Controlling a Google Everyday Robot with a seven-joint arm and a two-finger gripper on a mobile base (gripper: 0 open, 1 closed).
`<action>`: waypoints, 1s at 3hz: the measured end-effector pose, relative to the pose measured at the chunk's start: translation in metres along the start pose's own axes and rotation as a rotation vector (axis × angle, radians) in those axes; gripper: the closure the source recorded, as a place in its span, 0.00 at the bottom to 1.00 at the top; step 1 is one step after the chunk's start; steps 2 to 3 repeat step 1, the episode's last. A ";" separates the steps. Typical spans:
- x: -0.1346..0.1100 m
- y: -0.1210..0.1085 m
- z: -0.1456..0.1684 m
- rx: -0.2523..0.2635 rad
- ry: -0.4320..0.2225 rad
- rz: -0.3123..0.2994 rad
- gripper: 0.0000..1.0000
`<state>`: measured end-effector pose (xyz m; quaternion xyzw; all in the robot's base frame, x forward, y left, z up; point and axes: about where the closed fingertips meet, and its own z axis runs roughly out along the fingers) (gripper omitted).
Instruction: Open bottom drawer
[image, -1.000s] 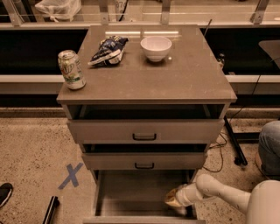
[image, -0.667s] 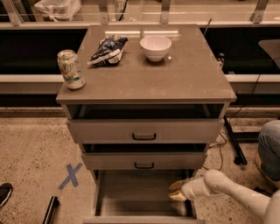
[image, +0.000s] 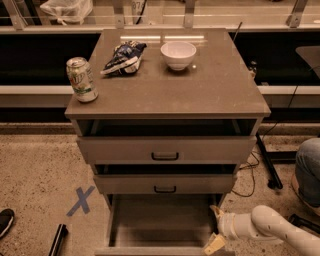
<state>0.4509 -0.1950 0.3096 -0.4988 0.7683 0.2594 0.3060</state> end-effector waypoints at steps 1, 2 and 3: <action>0.000 0.000 0.000 0.000 0.000 0.000 0.00; 0.000 0.000 0.000 0.000 0.000 0.000 0.00; 0.000 0.000 0.000 0.000 0.000 0.000 0.00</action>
Offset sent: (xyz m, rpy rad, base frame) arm 0.0000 0.0000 0.0000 0.0000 0.0000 0.0000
